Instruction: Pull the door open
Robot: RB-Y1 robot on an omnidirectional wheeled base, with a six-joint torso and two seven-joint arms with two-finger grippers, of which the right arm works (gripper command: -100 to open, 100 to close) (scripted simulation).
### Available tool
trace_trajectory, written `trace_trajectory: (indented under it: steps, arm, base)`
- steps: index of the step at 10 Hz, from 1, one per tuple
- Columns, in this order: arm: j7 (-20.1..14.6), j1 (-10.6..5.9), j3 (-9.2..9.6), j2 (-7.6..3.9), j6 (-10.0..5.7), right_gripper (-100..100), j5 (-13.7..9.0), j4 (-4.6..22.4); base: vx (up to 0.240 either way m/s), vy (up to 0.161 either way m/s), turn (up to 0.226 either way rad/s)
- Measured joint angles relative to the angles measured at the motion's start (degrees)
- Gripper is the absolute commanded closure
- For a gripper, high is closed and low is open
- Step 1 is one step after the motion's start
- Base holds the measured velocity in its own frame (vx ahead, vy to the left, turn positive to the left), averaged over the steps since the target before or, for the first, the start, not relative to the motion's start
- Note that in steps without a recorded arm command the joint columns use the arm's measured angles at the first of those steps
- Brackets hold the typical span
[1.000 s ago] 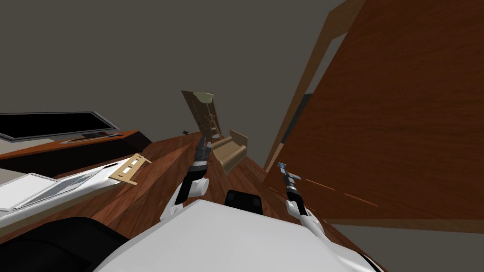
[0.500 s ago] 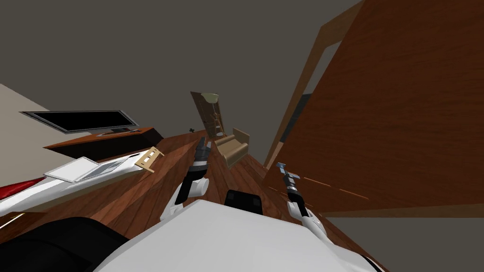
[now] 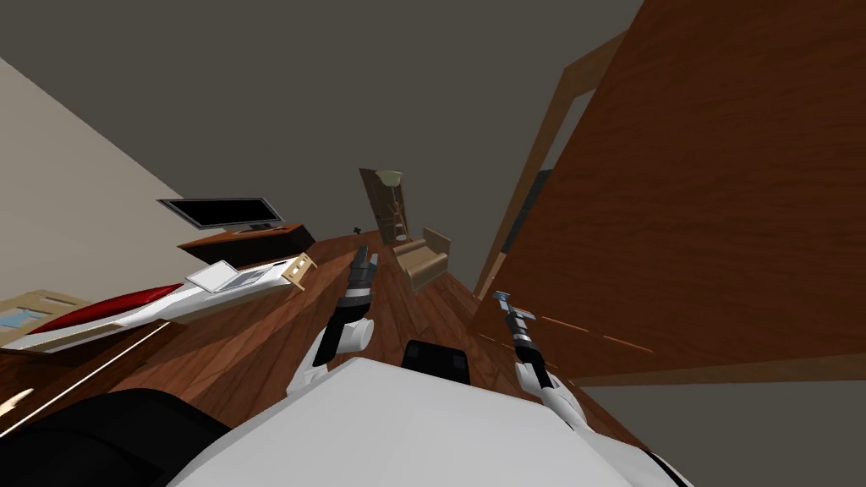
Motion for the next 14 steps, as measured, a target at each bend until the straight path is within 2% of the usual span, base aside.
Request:
trace_trajectory:
  steps: [4, 5, 6, 8, 10, 11, 12, 13, 14]
  arm:
    - [-1.03, 0.09, 0.45, -0.24, -0.53, 100, 1.18, 0.17]
    - [-1.51, 0.54, 0.93, -0.62, -0.86, 100, 1.54, -0.14]
    - [-2.18, 0.19, 1.37, -1.01, -1.86, 100, 1.86, 0.83]
    - [-3.5, 1.15, 2.49, -1.64, -2.71, 100, 2.67, 0.19]
    - [-5.04, 1.46, 3.67, -2.54, -4.63, 100, 3.54, 1.03]
    - [-5.73, 1.07, 4.26, -2.85, -6.0, 100, 3.98, 2.57]
    - [-6.02, 1.61, 4.58, -2.88, -6.26, 100, 4.22, 2.18]
    - [-6.06, 2.36, 4.71, -2.83, -5.68, 100, 4.31, 1.05]
    - [-6.5, 2.66, 5.06, -3.29, -5.8, 100, 4.57, 0.6]
  base:
    - [-0.186, -0.042, 0.082]
    - [-0.213, -0.042, 0.091]
    - [-0.18, -0.047, 0.06]
    - [-0.191, -0.05, 0.074]
    - [-0.216, -0.064, 0.082]
    - [-0.125, -0.038, 0.016]
    - [-0.038, -0.009, -0.017]
    - [-0.104, -0.017, 0.057]
    - [-0.061, -0.015, 0.019]
